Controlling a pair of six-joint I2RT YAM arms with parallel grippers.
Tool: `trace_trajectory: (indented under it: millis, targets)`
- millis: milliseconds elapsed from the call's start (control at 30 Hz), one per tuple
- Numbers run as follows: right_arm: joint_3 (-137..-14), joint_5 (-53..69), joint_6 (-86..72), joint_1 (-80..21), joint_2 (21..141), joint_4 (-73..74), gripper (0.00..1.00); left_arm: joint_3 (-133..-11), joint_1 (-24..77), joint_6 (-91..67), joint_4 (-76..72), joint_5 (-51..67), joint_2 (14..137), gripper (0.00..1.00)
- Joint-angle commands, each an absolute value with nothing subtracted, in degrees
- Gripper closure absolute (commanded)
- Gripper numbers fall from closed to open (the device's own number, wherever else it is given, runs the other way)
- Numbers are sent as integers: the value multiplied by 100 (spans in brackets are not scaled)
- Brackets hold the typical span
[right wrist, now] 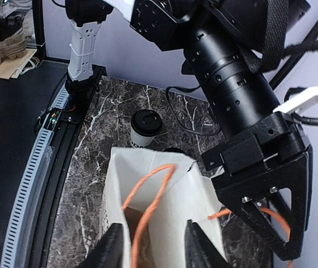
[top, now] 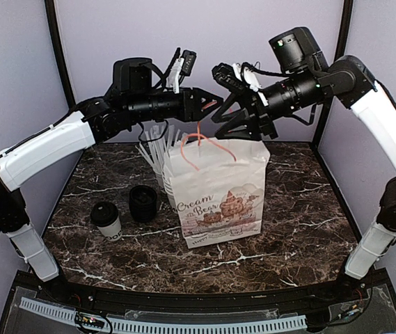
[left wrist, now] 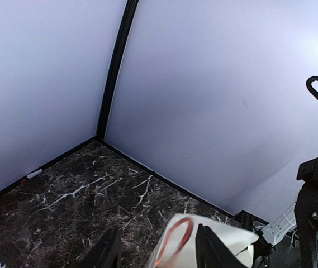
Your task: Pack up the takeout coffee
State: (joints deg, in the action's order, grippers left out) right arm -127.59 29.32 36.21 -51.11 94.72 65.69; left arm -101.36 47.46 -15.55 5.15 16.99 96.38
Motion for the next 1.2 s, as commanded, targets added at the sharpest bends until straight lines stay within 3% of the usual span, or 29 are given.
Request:
trace_trajectory:
  millis: [0, 167, 400, 667, 867, 933, 1067, 1133, 1167]
  targets:
    - [-12748, 2861, 3745, -5142, 9445, 6689, 45, -10059, 4715, -1449, 677, 1250, 9311, 33]
    - [-12698, 2883, 3822, -5107, 9337, 6759, 40, -10055, 4701, -1342, 734, 1166, 9223, 23]
    - [-12402, 2691, 3824, -4914, 9252, 6740, 40, -10027, 4687, -1126, 1065, 1086, 9194, 22]
    - [-10594, 2516, 3945, -4754, 8772, 6455, 39, -10128, 4616, -901, 1861, 1323, 9613, 21]
    - [-10132, 2367, 3917, -4761, 8759, 6315, 41, -10675, 4597, -875, 2211, 1460, 10237, 22]
    - [-10093, 2359, 3884, -4764, 8760, 6267, 45, -10828, 4566, -909, 2213, 1518, 10400, 24]
    - [-10132, 2456, 3837, -4763, 8769, 6243, 49, -11036, 4425, -1052, 2206, 1926, 10721, 40]
    - [-10186, 2488, 3816, -4764, 8792, 6258, 55, -11101, 4359, -1128, 2176, 2100, 10791, 54]
    - [-10225, 2502, 3817, -4759, 8805, 6268, 68, -11101, 4322, -1167, 2126, 2208, 10801, 67]
